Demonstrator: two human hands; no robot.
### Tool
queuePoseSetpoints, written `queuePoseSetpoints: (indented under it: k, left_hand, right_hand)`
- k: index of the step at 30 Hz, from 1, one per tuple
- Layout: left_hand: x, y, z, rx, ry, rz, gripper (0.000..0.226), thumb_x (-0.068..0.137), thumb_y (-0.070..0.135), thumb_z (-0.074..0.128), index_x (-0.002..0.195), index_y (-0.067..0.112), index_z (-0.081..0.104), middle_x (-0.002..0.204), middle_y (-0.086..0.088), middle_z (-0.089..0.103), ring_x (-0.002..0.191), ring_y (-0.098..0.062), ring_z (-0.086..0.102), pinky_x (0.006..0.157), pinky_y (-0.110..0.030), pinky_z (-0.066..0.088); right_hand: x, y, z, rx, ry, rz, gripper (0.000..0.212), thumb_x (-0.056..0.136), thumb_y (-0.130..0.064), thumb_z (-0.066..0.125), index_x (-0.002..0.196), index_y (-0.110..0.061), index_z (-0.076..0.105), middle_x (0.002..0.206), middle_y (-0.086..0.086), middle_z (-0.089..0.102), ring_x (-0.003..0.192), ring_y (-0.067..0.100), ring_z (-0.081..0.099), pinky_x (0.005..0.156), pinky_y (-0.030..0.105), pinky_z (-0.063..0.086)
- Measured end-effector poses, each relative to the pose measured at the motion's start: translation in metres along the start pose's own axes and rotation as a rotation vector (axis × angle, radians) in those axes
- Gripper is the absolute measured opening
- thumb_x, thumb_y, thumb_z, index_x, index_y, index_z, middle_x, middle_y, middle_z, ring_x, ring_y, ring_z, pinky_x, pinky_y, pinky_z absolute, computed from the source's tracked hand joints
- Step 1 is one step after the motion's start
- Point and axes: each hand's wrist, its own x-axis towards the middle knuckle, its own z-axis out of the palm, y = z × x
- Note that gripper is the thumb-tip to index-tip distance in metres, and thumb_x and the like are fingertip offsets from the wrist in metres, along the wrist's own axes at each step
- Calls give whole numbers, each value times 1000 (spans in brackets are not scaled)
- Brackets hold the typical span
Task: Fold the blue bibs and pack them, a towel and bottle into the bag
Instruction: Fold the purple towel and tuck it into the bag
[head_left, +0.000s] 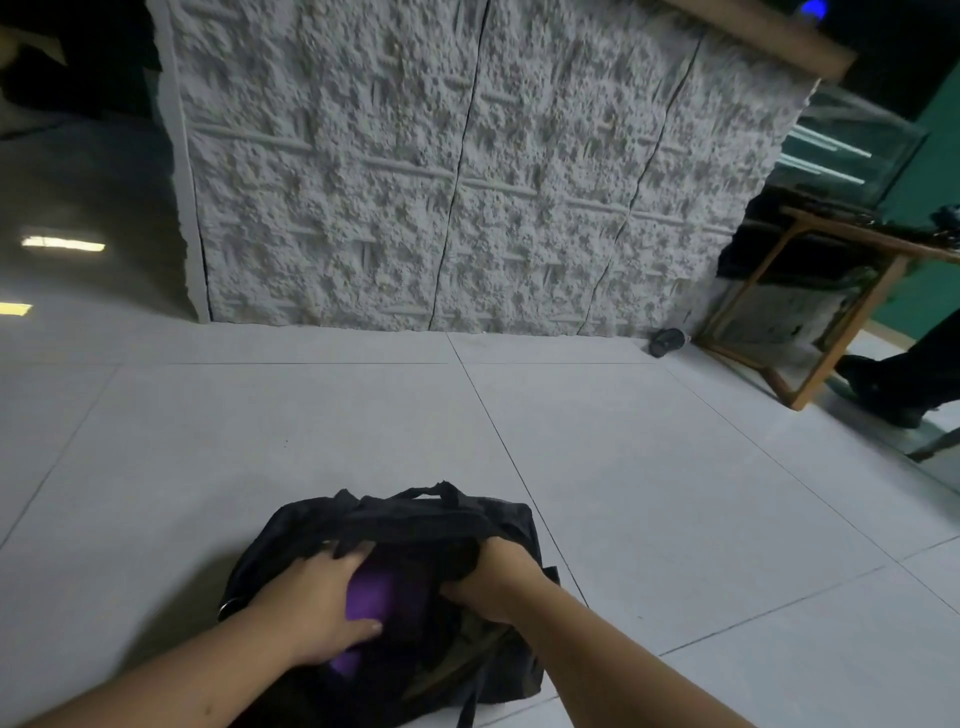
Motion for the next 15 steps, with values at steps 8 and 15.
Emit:
queuePoseSetpoints:
  k: [8, 15]
  left_hand:
    - [44, 42, -4, 82, -27, 54, 122, 69, 75, 69, 159, 47, -9, 172, -2, -8, 157, -36, 11, 125, -43, 22]
    - [130, 66, -21, 109, -31, 83, 127, 62, 82, 65, 159, 46, -10, 173, -3, -1, 158, -36, 1, 125, -48, 23]
  right_hand:
    - [24, 34, -28, 8, 43, 21, 62, 78, -47, 76, 134, -27, 57, 119, -1, 69, 109, 21, 65, 90, 33, 55]
    - [94, 53, -73, 18, 35, 13, 77, 76, -49, 81, 143, -30, 49, 130, -2, 65, 119, 22, 62, 97, 36, 54]
